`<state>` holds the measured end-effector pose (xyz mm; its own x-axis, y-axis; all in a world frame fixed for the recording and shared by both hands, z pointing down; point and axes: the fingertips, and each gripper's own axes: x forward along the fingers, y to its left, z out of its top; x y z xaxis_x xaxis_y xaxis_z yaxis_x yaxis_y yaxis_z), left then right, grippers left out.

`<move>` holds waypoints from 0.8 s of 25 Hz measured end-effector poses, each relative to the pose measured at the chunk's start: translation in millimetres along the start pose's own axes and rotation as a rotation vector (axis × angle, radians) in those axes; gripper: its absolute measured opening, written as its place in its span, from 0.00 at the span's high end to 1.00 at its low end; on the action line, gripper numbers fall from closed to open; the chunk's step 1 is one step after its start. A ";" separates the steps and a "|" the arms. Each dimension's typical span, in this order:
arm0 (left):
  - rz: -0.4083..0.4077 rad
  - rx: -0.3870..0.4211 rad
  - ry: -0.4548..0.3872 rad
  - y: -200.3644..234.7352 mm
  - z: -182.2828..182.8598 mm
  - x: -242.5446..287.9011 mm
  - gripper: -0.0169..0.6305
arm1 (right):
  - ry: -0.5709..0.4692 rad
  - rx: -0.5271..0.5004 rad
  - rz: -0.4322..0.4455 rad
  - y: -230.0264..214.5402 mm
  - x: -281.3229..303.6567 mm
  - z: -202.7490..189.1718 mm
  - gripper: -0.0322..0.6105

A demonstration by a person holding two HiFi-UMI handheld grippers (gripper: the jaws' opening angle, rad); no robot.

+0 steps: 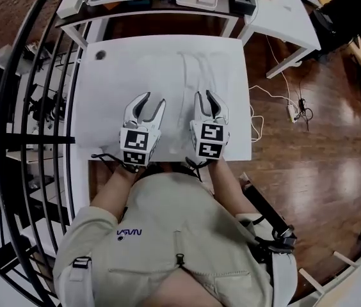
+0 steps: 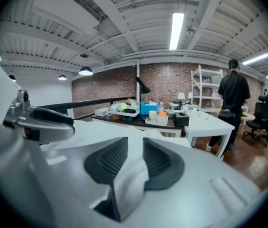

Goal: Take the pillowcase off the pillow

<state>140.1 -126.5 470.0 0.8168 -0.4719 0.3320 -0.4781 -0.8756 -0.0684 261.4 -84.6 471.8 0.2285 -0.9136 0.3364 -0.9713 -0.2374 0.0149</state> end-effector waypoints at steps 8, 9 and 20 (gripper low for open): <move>0.000 -0.014 0.063 -29.4 -37.9 -23.3 0.73 | 0.017 0.013 0.025 13.9 -18.8 -27.3 0.80; -0.012 -0.016 0.062 -31.9 -40.6 -26.1 0.73 | 0.016 0.009 0.017 16.1 -23.0 -27.5 0.80; -0.139 -0.015 0.023 -42.7 -66.1 -60.2 0.72 | 0.095 -0.025 -0.124 44.8 -77.0 -57.9 0.80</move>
<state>90.0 -53.9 515.0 0.8679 -0.3439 0.3585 -0.3660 -0.9306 -0.0067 196.4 -5.8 501.1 0.3405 -0.8421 0.4182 -0.9376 -0.3372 0.0844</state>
